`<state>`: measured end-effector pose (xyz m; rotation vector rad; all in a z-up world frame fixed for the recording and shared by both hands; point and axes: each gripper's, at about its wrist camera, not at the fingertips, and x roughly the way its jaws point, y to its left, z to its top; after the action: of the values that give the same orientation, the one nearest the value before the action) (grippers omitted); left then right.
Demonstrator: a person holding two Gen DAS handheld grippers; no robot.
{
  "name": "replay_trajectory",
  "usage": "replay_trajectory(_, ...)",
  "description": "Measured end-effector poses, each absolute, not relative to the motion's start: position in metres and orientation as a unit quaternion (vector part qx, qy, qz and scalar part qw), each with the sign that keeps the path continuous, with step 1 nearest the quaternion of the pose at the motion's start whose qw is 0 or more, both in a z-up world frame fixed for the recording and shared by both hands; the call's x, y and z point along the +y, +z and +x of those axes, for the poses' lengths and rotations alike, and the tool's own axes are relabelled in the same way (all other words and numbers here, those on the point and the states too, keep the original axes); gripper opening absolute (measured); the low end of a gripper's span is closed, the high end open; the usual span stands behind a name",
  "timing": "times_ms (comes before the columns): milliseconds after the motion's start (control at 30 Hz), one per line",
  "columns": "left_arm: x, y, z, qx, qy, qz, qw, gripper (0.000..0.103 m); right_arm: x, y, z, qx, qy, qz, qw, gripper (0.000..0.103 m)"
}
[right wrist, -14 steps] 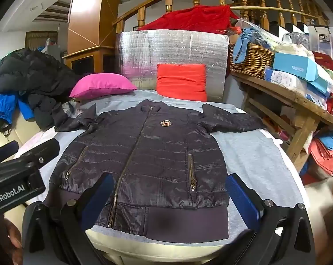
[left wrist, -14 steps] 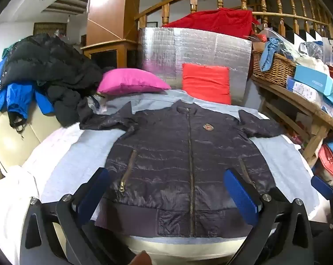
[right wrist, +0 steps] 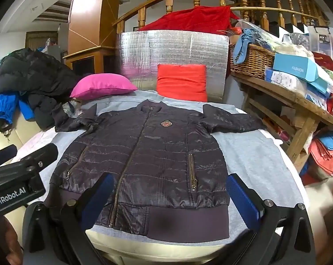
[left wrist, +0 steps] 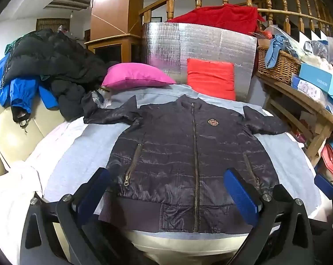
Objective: Fold large clothes
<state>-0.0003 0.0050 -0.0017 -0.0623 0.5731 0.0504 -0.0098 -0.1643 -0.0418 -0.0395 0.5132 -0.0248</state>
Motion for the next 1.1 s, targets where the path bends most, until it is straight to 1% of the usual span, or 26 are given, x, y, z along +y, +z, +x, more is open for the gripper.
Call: replay_trajectory(1100,0.0042,-0.0040,-0.0010,0.283,0.033,-0.028,0.958,0.103,-0.1647,-0.0445,-0.0086,0.259,-0.015,-0.020,0.965,0.103)
